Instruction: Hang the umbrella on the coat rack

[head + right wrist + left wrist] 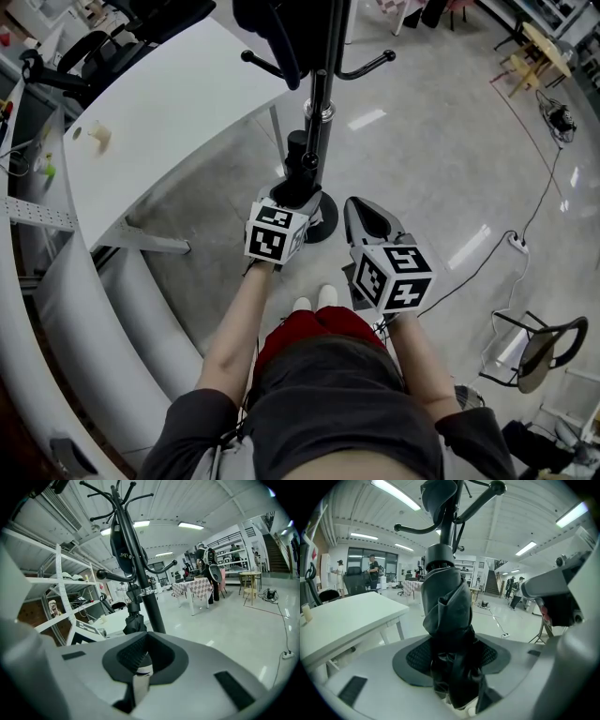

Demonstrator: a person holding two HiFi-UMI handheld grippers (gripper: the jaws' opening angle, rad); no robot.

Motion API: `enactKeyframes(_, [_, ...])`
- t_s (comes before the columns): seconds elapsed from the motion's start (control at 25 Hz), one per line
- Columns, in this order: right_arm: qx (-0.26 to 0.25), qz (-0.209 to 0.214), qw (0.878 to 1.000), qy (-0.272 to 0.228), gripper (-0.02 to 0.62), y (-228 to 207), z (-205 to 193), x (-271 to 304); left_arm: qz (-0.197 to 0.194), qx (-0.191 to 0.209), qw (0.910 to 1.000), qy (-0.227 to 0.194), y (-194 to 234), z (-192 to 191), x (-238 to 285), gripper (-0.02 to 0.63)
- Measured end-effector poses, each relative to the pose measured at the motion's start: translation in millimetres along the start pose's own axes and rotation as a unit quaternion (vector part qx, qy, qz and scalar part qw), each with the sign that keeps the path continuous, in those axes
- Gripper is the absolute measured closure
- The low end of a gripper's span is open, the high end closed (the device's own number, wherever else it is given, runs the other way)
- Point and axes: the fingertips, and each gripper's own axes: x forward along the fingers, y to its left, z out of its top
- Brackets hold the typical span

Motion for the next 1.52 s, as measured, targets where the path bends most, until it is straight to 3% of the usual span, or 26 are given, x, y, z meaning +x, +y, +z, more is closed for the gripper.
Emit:
enactKeyframes(0.8, [-0.002, -0.002, 1.000, 0.025, 0.577, -1, -17, 7, -0.002, 0.013, 0.9998, 0.015, 8, 7, 32, 0.360])
enactKeyframes(1.24, [-0.008, -0.004, 0.999, 0.042, 0.577, 1, -29, 18, -0.003, 0.005, 0.9996, 0.028, 7, 10, 39, 0.353])
enactKeyframes(1.52, [-0.008, -0.003, 0.999, 0.044, 0.577, 6, -32, 17, -0.013, -0.016, 0.9997, 0.010, 10, 21, 32, 0.336])
